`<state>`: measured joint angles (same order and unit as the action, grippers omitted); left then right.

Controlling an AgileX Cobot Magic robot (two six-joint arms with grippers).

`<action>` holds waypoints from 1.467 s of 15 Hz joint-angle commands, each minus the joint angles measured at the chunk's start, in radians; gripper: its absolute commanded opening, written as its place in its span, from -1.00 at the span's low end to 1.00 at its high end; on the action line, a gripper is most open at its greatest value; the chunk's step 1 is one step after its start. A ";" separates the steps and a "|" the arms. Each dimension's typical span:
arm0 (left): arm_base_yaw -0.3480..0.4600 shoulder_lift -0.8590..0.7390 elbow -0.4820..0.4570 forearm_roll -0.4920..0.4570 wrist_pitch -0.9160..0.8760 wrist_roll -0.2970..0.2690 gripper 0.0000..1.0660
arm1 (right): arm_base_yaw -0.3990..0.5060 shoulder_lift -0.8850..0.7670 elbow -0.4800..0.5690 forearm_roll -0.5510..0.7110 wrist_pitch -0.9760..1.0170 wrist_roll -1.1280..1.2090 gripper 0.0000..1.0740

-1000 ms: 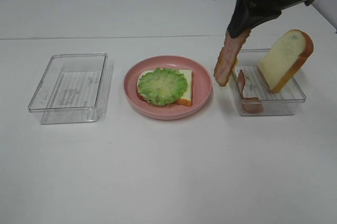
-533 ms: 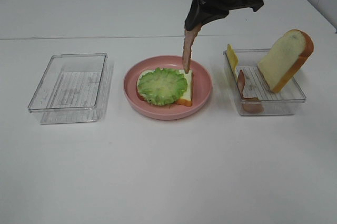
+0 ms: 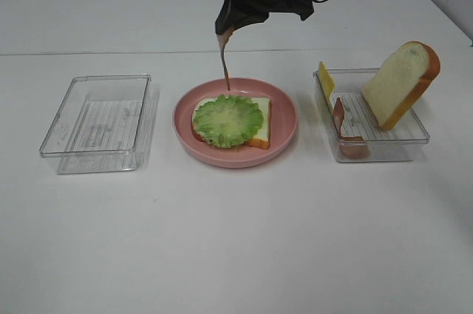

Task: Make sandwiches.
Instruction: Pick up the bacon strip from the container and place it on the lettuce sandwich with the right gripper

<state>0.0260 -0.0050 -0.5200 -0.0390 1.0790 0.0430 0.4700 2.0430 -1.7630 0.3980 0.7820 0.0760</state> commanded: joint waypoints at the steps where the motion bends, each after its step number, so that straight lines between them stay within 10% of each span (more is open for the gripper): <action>1: 0.000 -0.013 0.001 -0.004 -0.005 -0.002 0.48 | 0.050 0.051 -0.042 0.009 -0.067 0.033 -1.00; 15: 0.000 -0.013 0.001 -0.004 -0.005 -0.002 0.48 | 0.064 0.205 -0.043 -0.066 -0.253 0.057 -1.00; 22: 0.000 -0.013 0.001 -0.004 -0.005 -0.002 0.48 | 0.064 0.224 -0.043 -0.582 -0.109 0.421 -1.00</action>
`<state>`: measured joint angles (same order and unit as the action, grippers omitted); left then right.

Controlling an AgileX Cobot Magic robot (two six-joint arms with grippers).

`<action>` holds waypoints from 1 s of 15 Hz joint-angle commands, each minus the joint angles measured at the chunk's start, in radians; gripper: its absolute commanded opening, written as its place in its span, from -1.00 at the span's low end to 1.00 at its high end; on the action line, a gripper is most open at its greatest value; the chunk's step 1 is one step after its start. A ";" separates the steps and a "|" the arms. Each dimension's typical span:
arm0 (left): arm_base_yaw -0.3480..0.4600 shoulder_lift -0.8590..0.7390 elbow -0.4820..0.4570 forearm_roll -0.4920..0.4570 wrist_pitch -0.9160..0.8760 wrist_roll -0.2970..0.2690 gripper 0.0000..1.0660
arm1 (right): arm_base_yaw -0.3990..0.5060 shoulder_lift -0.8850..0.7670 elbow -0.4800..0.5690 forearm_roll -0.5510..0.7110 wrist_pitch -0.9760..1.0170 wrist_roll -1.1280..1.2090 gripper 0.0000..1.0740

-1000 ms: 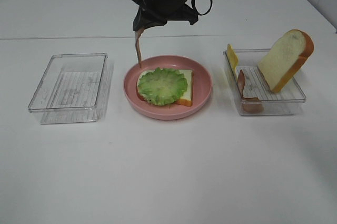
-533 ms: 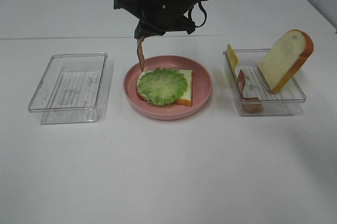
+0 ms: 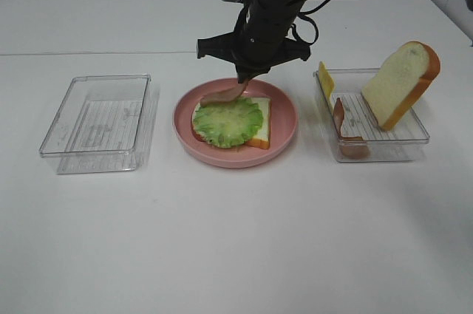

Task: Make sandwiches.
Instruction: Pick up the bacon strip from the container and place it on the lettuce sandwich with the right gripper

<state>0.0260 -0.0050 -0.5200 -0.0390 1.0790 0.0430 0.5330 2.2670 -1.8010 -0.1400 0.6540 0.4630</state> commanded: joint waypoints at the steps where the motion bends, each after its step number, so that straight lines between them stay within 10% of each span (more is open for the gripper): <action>1: 0.000 -0.013 0.001 -0.004 -0.005 -0.002 0.48 | 0.001 0.000 -0.005 -0.033 0.021 0.034 -1.00; 7: 0.000 -0.013 0.001 -0.004 -0.005 -0.002 0.48 | 0.001 0.000 -0.005 -0.033 0.048 0.039 -0.90; 10: 0.000 -0.013 0.001 -0.004 -0.005 -0.002 0.48 | 0.001 0.000 -0.005 -0.033 0.051 0.038 0.07; 11: 0.000 -0.013 0.001 -0.004 -0.005 -0.002 0.48 | 0.001 0.000 -0.005 -0.052 0.056 0.023 0.80; 15: 0.000 -0.013 0.001 -0.004 -0.005 -0.002 0.48 | 0.001 -0.056 -0.012 -0.062 0.155 -0.062 0.83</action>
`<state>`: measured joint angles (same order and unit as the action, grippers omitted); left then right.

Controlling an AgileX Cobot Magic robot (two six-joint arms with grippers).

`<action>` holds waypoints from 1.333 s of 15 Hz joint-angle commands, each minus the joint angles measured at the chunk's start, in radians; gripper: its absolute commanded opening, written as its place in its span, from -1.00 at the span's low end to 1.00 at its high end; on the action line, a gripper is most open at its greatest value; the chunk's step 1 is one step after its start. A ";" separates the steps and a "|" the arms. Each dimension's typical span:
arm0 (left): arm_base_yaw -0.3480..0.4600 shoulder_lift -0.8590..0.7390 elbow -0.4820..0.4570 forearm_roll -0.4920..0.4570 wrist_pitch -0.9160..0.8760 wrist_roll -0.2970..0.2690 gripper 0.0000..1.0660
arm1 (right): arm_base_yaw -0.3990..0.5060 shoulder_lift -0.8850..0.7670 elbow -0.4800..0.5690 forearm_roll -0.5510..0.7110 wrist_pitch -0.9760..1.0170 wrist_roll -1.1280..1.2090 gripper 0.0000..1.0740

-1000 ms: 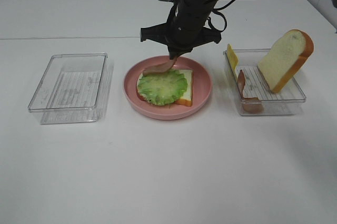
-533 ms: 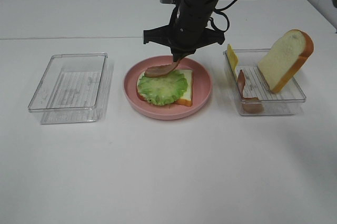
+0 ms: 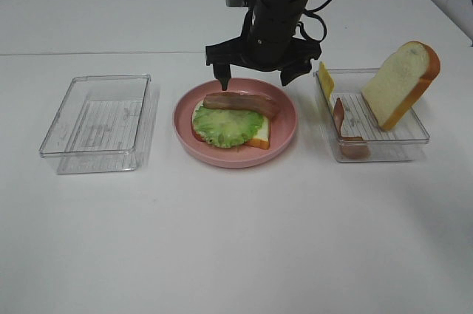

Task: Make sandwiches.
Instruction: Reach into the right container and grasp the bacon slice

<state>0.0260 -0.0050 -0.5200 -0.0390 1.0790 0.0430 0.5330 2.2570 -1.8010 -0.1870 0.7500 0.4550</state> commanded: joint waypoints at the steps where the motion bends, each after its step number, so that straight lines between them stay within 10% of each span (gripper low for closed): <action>1: 0.000 -0.013 0.001 -0.004 -0.005 -0.002 0.48 | 0.001 -0.085 -0.053 -0.015 0.171 -0.104 0.83; 7: 0.000 -0.013 0.001 -0.004 -0.005 -0.002 0.48 | -0.001 -0.224 -0.228 -0.121 0.571 -0.303 0.83; 13: 0.000 -0.013 0.001 -0.004 -0.005 -0.002 0.48 | -0.169 -0.544 0.015 -0.022 0.563 -0.297 0.83; 20: 0.000 -0.013 0.001 -0.004 -0.005 -0.002 0.48 | -0.210 -0.511 0.253 0.073 0.370 -0.290 0.83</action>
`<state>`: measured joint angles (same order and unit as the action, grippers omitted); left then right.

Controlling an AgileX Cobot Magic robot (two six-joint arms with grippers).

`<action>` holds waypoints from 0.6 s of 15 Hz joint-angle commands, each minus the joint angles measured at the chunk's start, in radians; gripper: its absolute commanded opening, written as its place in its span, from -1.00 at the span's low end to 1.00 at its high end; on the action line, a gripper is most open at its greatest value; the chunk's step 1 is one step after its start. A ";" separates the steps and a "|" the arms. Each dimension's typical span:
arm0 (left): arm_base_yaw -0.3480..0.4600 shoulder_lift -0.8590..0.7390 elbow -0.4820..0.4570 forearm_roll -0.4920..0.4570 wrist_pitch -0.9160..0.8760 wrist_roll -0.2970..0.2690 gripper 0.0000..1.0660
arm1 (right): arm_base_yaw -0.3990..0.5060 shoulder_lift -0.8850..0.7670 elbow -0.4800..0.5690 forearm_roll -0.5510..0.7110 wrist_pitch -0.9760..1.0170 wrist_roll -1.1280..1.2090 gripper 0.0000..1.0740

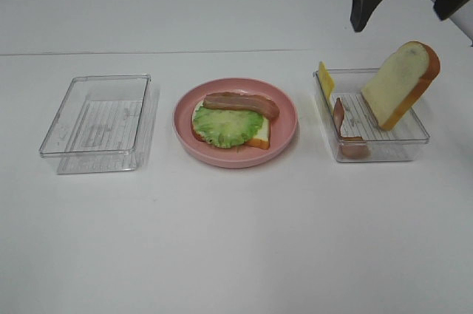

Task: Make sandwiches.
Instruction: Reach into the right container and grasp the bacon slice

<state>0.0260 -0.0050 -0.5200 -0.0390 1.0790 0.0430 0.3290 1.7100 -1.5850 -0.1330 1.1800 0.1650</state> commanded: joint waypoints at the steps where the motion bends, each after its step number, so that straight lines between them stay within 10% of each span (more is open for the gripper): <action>1: 0.000 -0.013 0.001 -0.004 -0.005 -0.002 0.48 | -0.006 0.070 0.050 0.034 -0.098 0.003 0.83; 9: 0.000 -0.013 0.001 -0.004 -0.005 -0.002 0.48 | -0.005 0.334 0.050 0.078 -0.194 -0.021 0.83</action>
<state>0.0260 -0.0050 -0.5200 -0.0390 1.0790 0.0430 0.3290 2.0390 -1.5390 -0.0560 0.9950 0.1610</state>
